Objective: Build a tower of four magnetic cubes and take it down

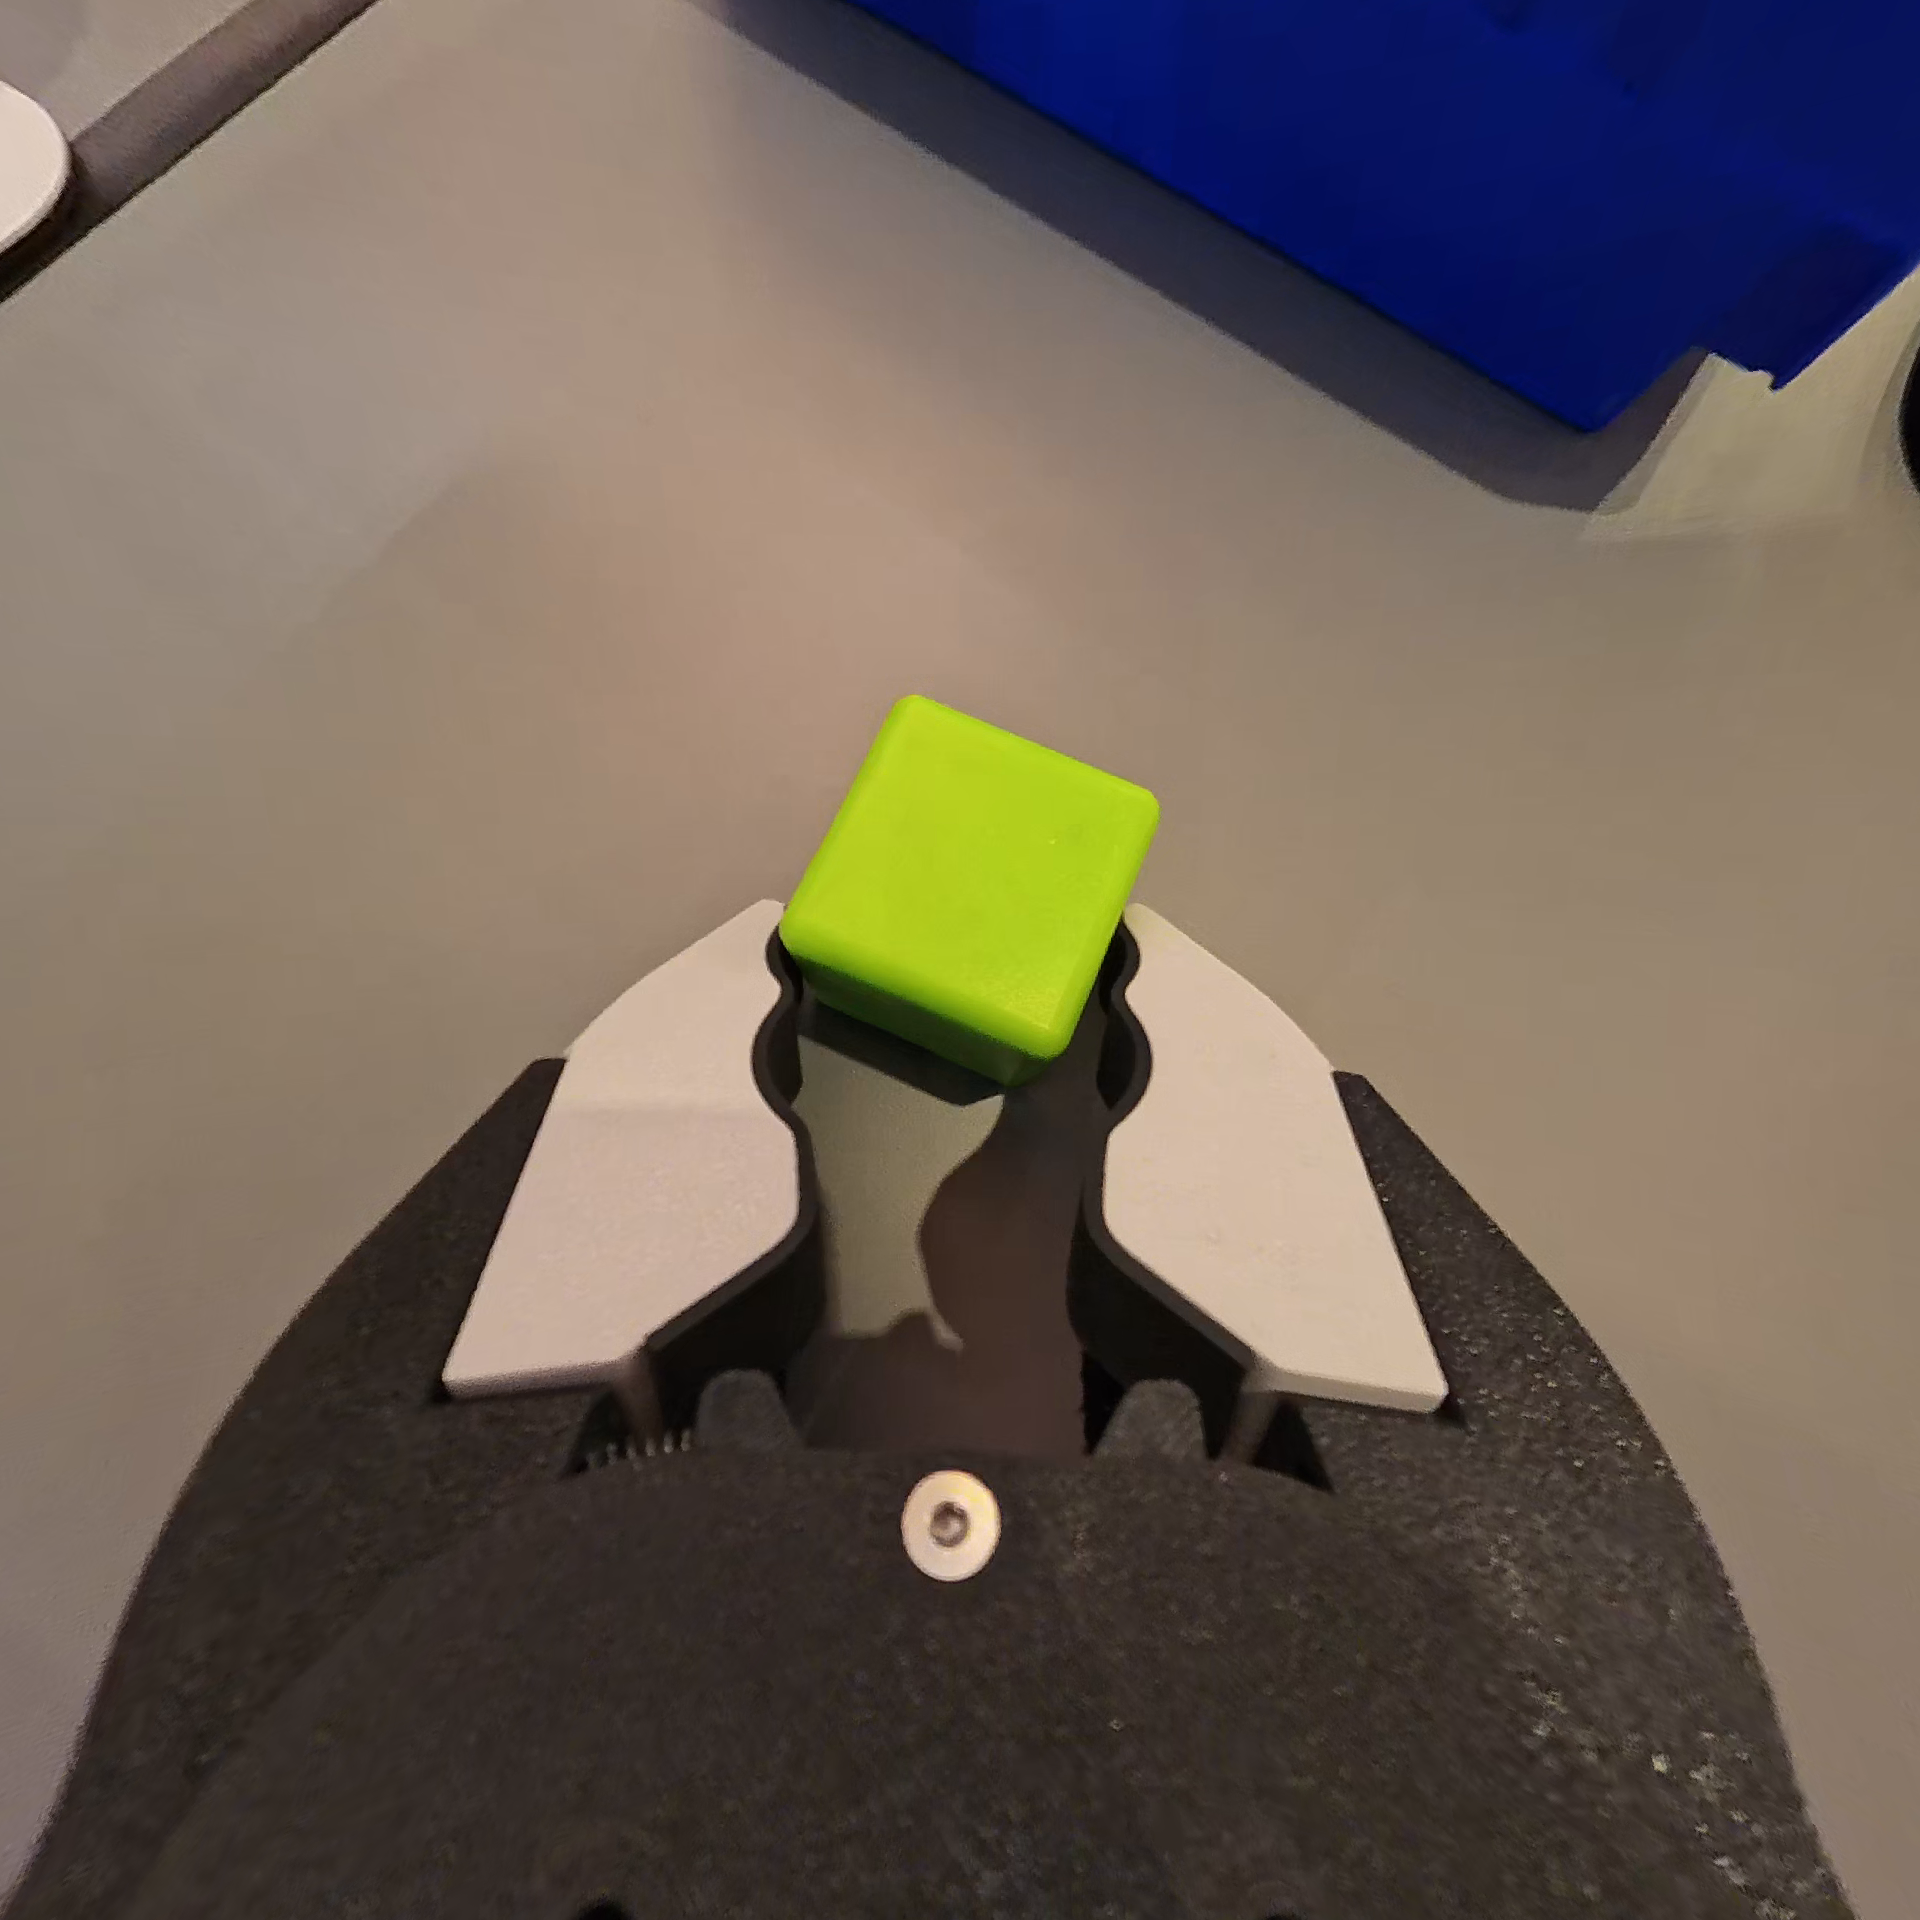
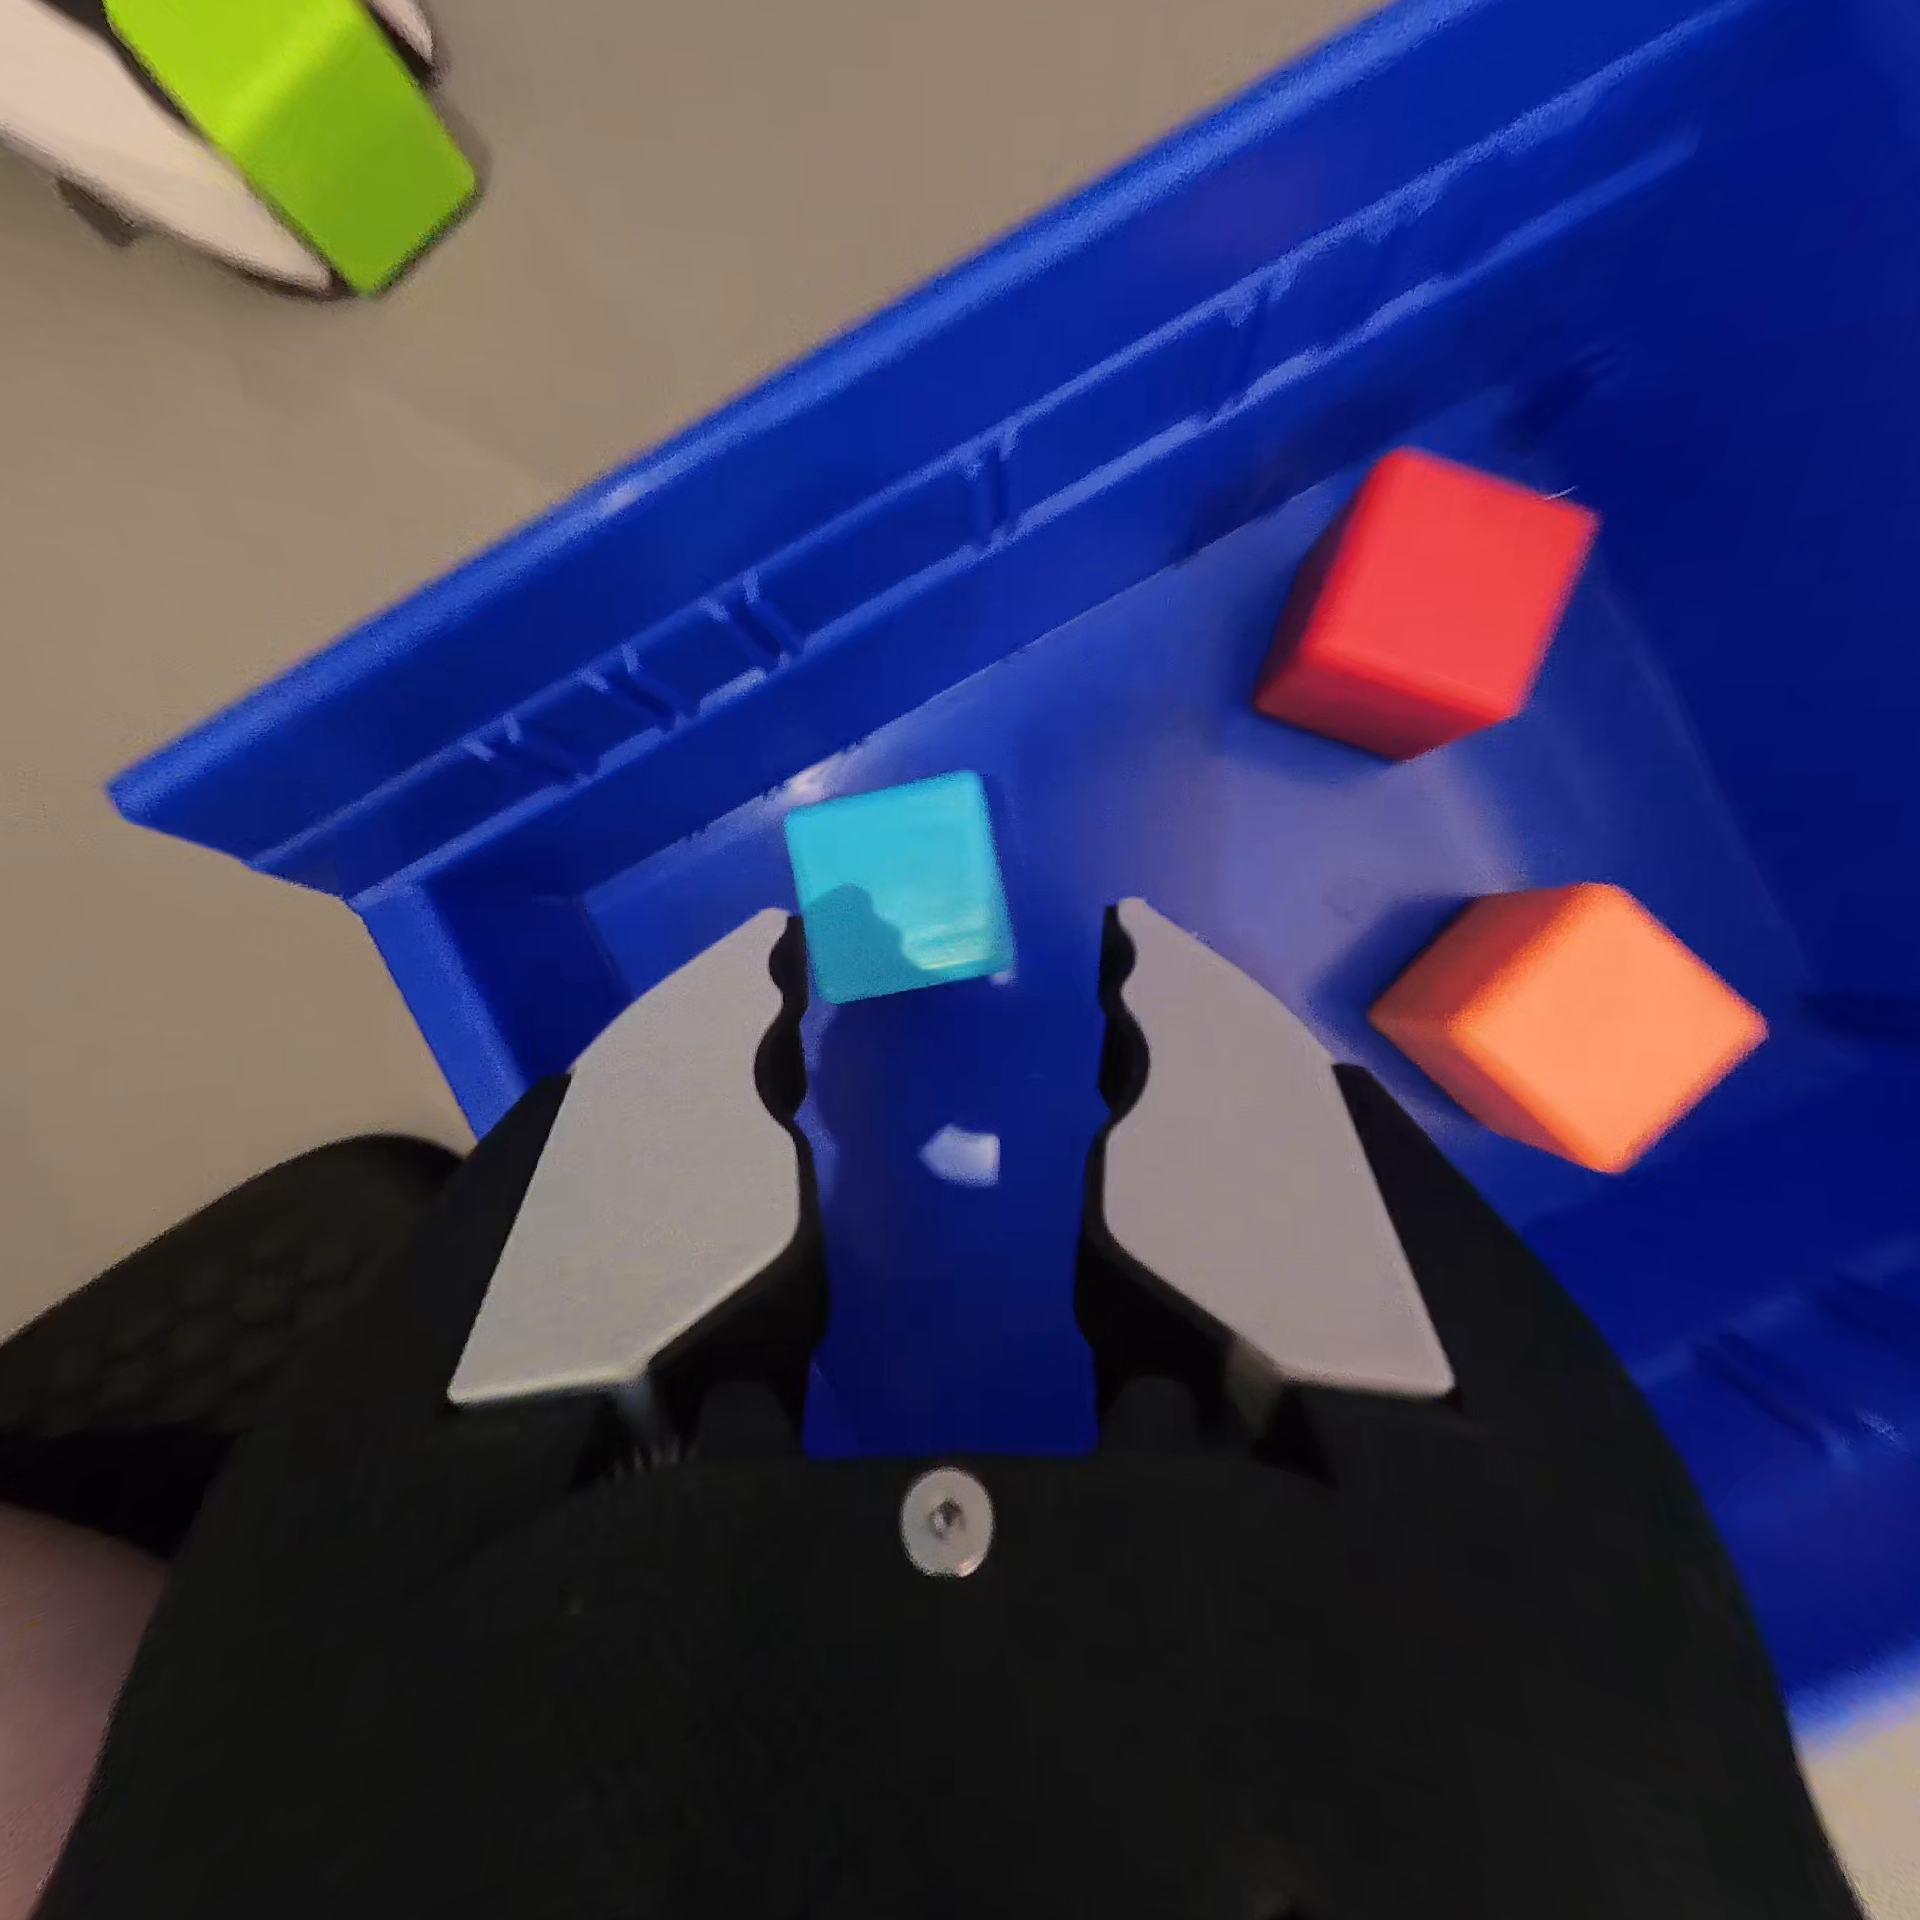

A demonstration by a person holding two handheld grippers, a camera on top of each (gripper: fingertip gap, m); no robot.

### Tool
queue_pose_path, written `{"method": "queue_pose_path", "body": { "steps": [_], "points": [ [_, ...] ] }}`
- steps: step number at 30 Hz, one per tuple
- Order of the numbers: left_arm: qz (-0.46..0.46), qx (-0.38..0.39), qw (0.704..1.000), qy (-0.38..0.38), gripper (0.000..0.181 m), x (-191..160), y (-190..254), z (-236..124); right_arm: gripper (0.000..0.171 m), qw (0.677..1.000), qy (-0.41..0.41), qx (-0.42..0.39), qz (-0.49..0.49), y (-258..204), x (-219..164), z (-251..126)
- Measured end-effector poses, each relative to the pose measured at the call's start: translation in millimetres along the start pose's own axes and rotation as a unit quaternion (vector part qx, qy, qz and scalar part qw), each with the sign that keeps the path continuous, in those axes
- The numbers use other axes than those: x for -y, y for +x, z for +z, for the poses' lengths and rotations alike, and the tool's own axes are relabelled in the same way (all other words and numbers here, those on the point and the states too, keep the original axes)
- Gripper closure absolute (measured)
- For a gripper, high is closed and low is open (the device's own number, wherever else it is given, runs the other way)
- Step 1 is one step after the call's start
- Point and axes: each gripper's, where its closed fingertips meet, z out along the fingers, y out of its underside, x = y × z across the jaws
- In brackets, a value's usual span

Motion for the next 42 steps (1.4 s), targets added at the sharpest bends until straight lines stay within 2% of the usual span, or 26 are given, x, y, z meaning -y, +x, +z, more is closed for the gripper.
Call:
{"method": "queue_pose_path", "body": {
  "steps": [3,5,7,10,12,16,21,22,23,25,29,32,34,36,39,42],
  "points": [
    [-0.007,-0.004,0.999,0.034,0.126,11,-2,-7,0.116,0.994,0.077,-0.070,0.021,11,35,-36],
    [-0.004,-0.003,0.997,0.075,0.126,28,-3,-20,0.112,0.985,0.147,-0.069,0.059,2,72,-58],
    [0.007,0.016,0.992,0.121,0.127,48,-5,-39,0.108,0.969,0.225,-0.012,0.102,-23,116,-74],
    [0.027,0.052,0.981,0.186,0.127,75,-7,-71,0.108,0.930,0.316,0.116,0.146,-73,173,-83],
    [0.042,0.073,0.974,0.212,0.127,86,-6,-89,0.108,0.925,0.304,0.176,0.144,-105,191,-66],
    [0.076,0.113,0.962,0.235,0.127,96,-3,-107,0.097,0.930,0.287,0.183,0.141,-135,215,-28],
    [0.098,0.126,0.958,0.238,0.127,99,3,-109,0.090,0.940,0.209,0.218,0.158,-162,212,22],
    [0.101,0.124,0.958,0.239,0.126,99,5,-108,0.101,0.938,0.200,0.236,0.159,-168,211,28],
    [0.105,0.119,0.959,0.235,0.126,99,7,-106,0.119,0.929,0.198,0.269,0.159,-176,213,28],
    [0.111,0.119,0.959,0.230,0.126,97,8,-103,0.120,0.921,0.196,0.295,0.165,-180,213,28],
    [0.115,0.103,0.958,0.242,0.120,99,16,-103,0.122,0.932,0.188,0.270,0.151,-168,206,17],
    [0.113,0.098,0.962,0.230,0.115,98,18,-101,0.122,0.955,0.180,0.195,0.131,-136,185,-12],
    [0.109,0.090,0.964,0.224,0.116,97,19,-99,0.122,0.977,0.143,0.081,0.138,-94,150,-33],
    [0.102,0.084,0.968,0.211,0.117,94,19,-96,0.122,0.980,0.079,-0.030,0.182,-49,100,-49],
    [0.100,0.077,0.973,0.196,0.117,90,20,-91,0.122,0.950,-0.039,-0.136,0.277,2,22,-54],
    [0.106,0.075,0.975,0.183,0.118,87,22,-87,0.122,0.922,-0.136,-0.160,0.325,24,-30,-42]
  ]
}}
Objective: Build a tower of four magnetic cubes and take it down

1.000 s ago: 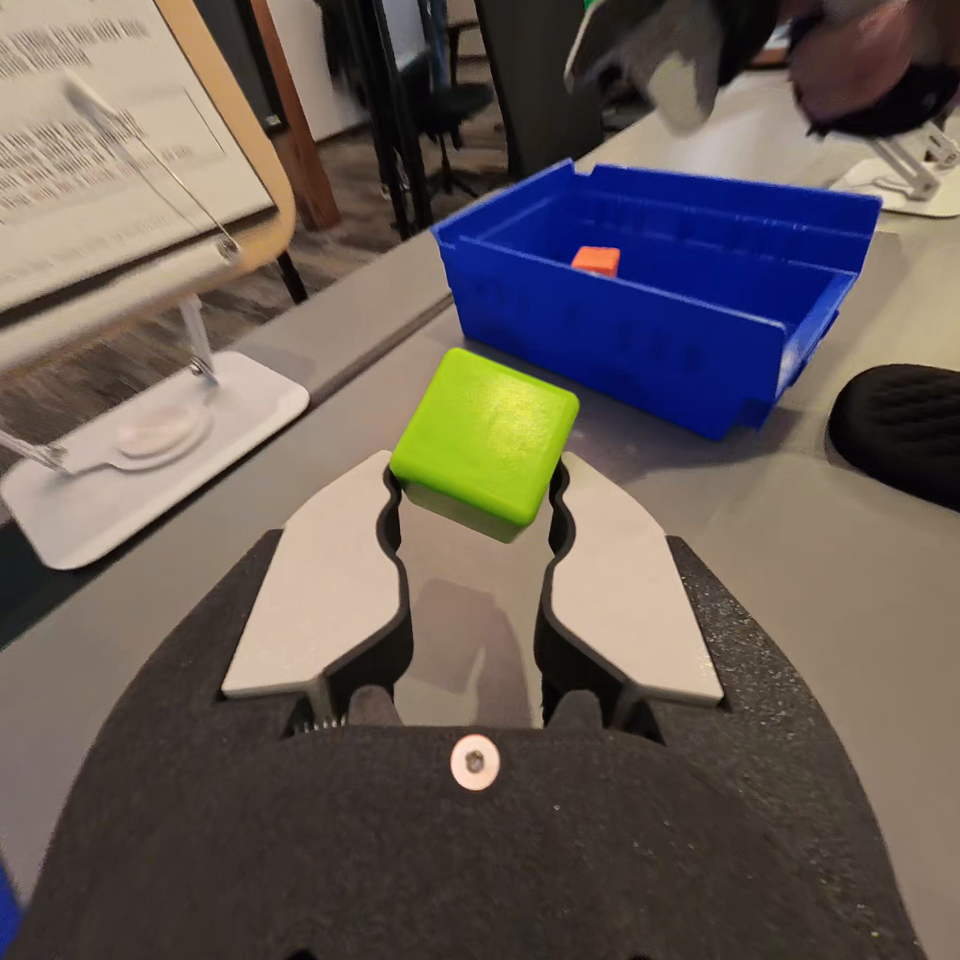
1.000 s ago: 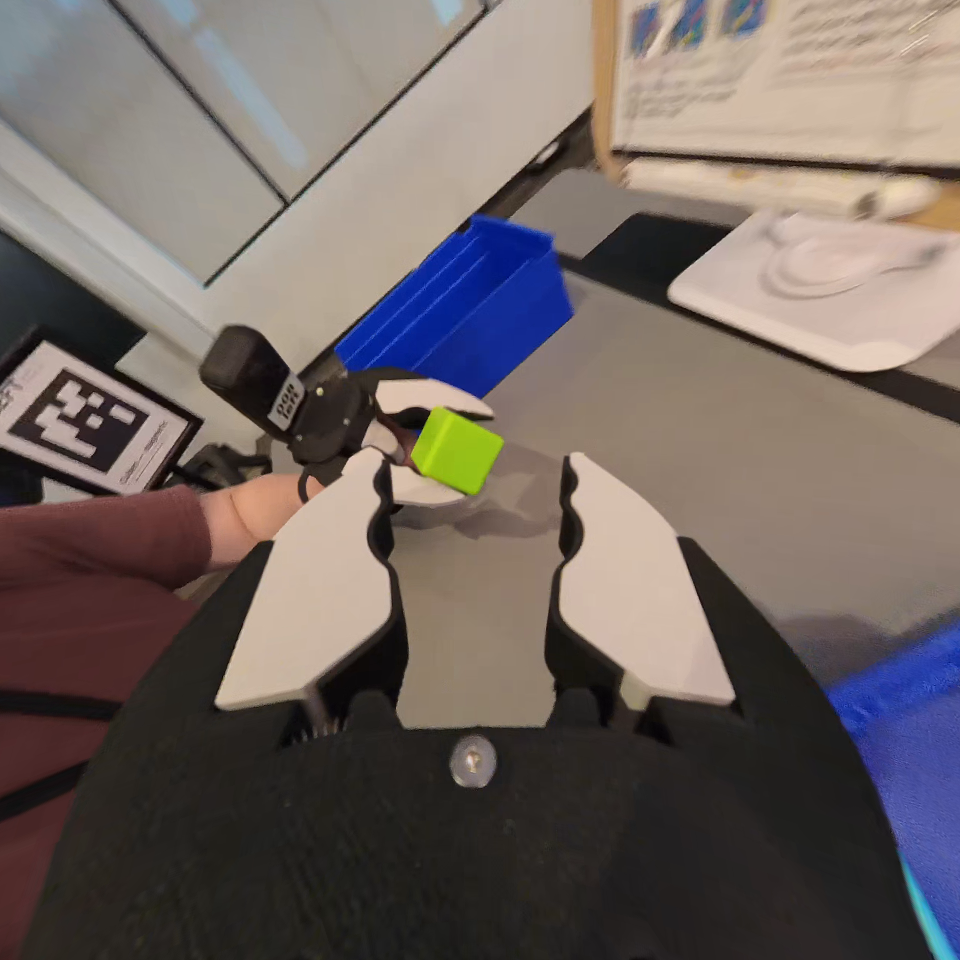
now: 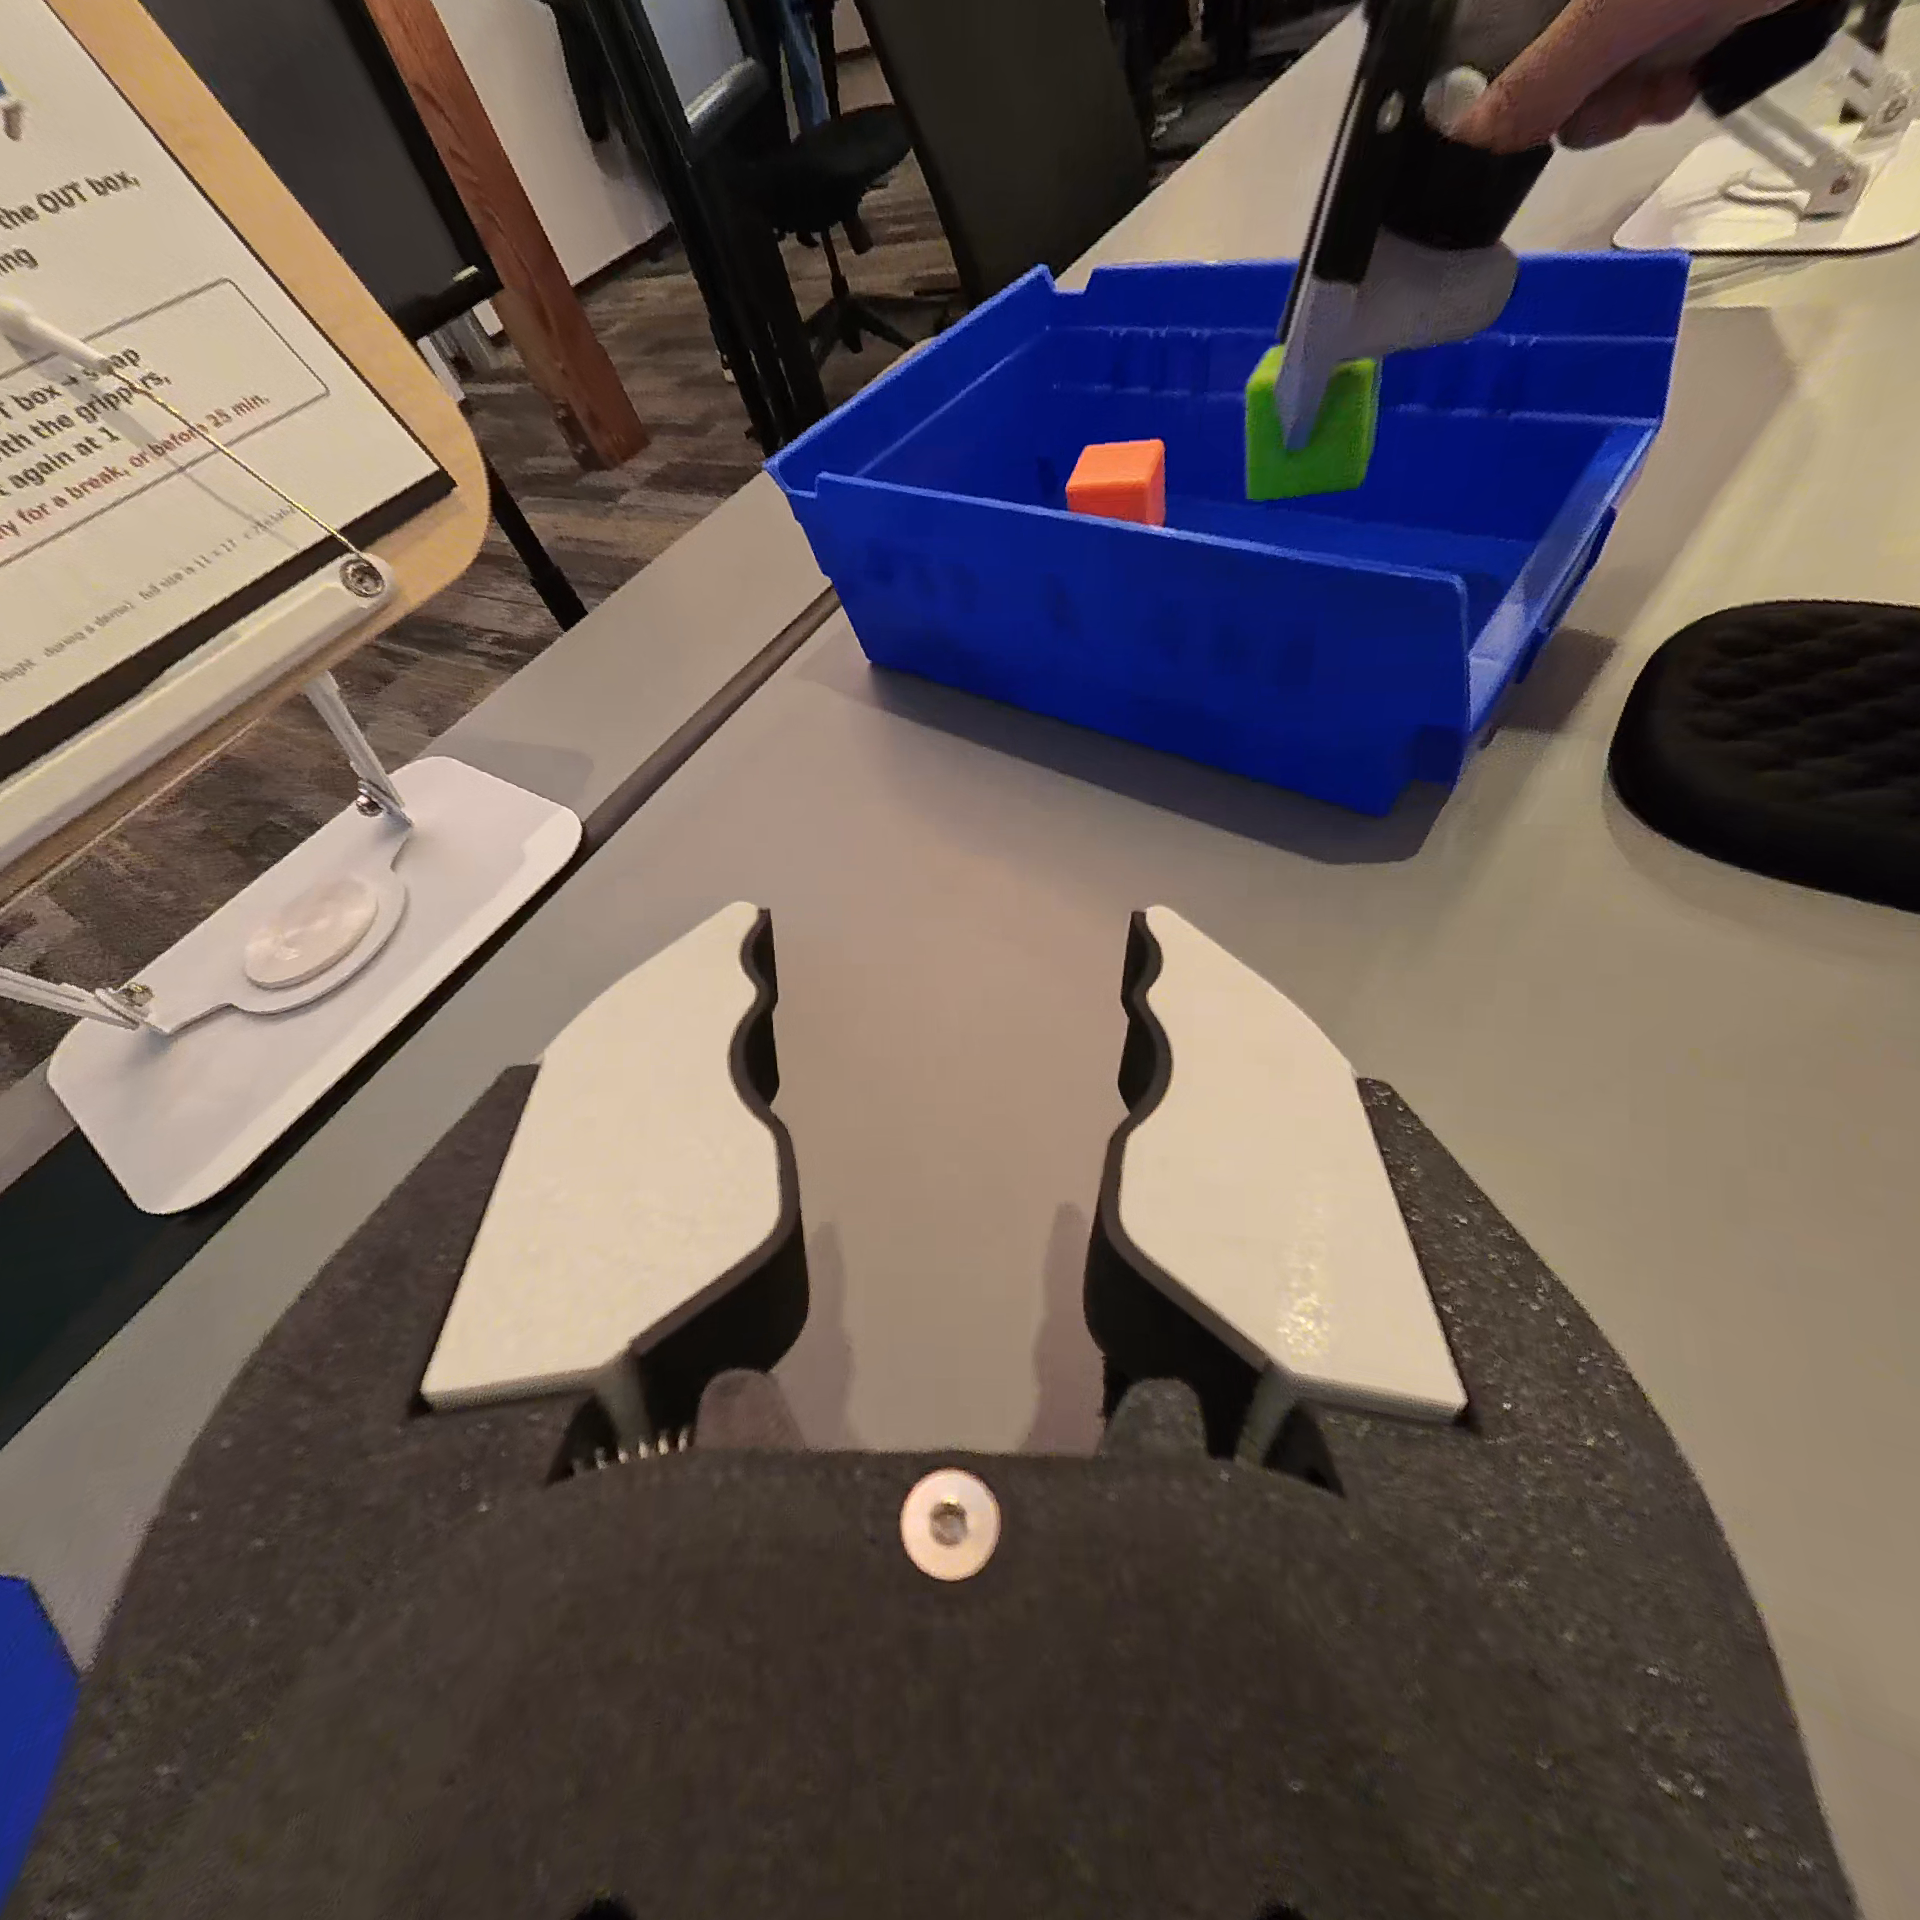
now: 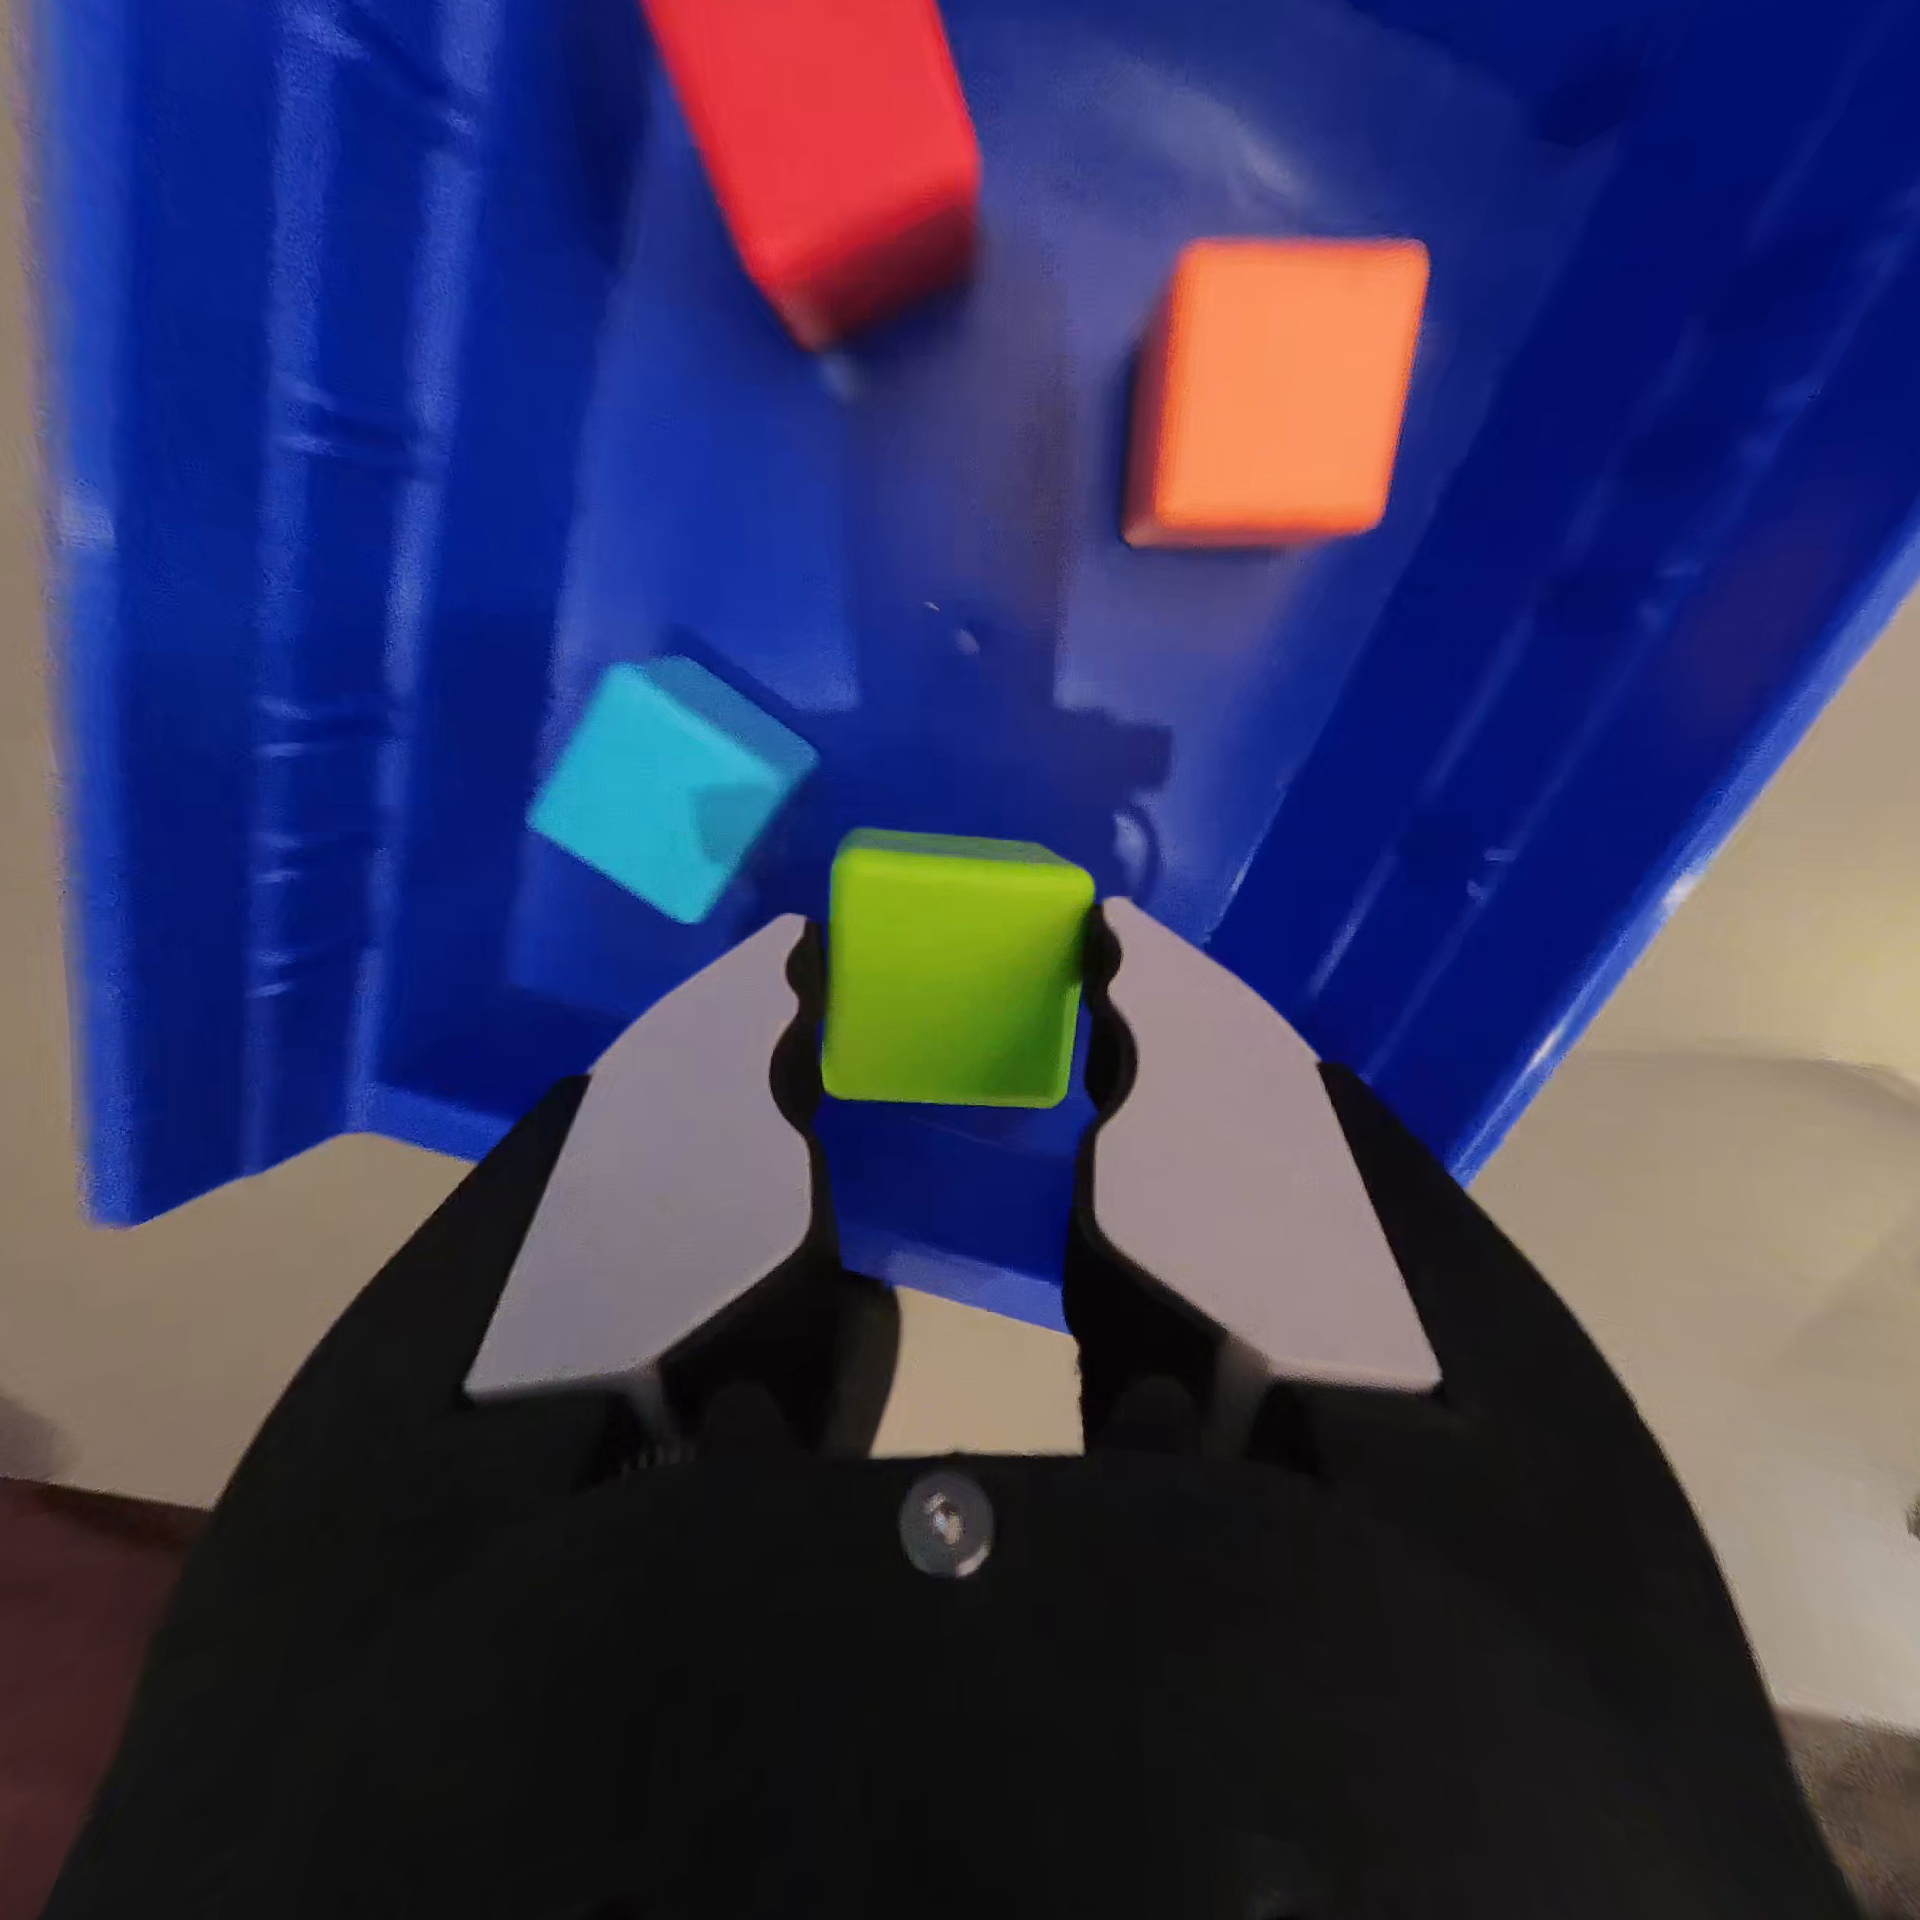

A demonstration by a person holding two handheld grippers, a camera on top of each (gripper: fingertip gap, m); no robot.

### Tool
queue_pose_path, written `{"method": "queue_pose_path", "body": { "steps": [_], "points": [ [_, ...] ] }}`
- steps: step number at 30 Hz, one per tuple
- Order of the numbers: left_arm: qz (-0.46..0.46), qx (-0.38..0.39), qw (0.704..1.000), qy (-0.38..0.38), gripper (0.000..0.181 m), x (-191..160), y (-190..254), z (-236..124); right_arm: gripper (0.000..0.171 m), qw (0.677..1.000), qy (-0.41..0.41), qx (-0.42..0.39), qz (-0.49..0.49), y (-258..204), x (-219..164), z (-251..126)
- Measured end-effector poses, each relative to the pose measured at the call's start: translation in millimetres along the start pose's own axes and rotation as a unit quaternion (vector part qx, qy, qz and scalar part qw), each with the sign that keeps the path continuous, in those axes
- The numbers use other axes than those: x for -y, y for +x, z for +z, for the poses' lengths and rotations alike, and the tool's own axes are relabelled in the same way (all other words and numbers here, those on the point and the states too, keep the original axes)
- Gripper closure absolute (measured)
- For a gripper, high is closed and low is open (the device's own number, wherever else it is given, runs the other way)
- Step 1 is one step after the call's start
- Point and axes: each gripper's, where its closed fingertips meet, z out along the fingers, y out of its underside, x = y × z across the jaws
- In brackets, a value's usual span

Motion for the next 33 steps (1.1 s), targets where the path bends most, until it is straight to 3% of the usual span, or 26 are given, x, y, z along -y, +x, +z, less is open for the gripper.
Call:
{"method": "queue_pose_path", "body": {
  "steps": [6,10,14,18,20,23,28,32,33],
  "points": [
    [0.006,0.007,1.000,-0.008,0.118,-1,-2,-1,0.123,0.994,-0.107,-0.025,0.010,24,-26,41],
    [-0.017,0.019,0.999,-0.022,0.109,-2,-10,-4,0.122,0.991,-0.133,-0.029,0.017,25,-37,39],
    [-0.017,0.060,0.998,-0.021,0.105,20,-43,-34,0.123,0.998,-0.023,-0.047,-0.017,28,-17,-3],
    [-0.042,0.157,0.985,-0.049,0.107,29,-114,-101,0.123,0.986,0.144,-0.078,0.041,59,10,-52],
    [-0.077,0.203,0.970,-0.110,0.105,5,-151,-139,0.122,0.975,0.184,-0.092,0.086,86,14,-56],
    [-0.149,0.243,0.929,-0.235,0.104,-57,-192,-197,0.122,0.978,0.164,-0.082,0.104,105,6,-38],
    [-0.257,0.328,0.858,-0.301,0.102,-134,-244,-271,0.123,0.990,0.084,-0.046,0.103,104,-8,3],
    [-0.299,0.332,0.832,-0.330,0.100,-174,-255,-289,0.162,0.994,0.046,-0.007,0.099,90,-10,25],
    [-0.301,0.338,0.823,-0.343,0.100,-182,-257,-293,0.162,0.995,0.041,-0.002,0.096,88,-9,27]
  ]
}}
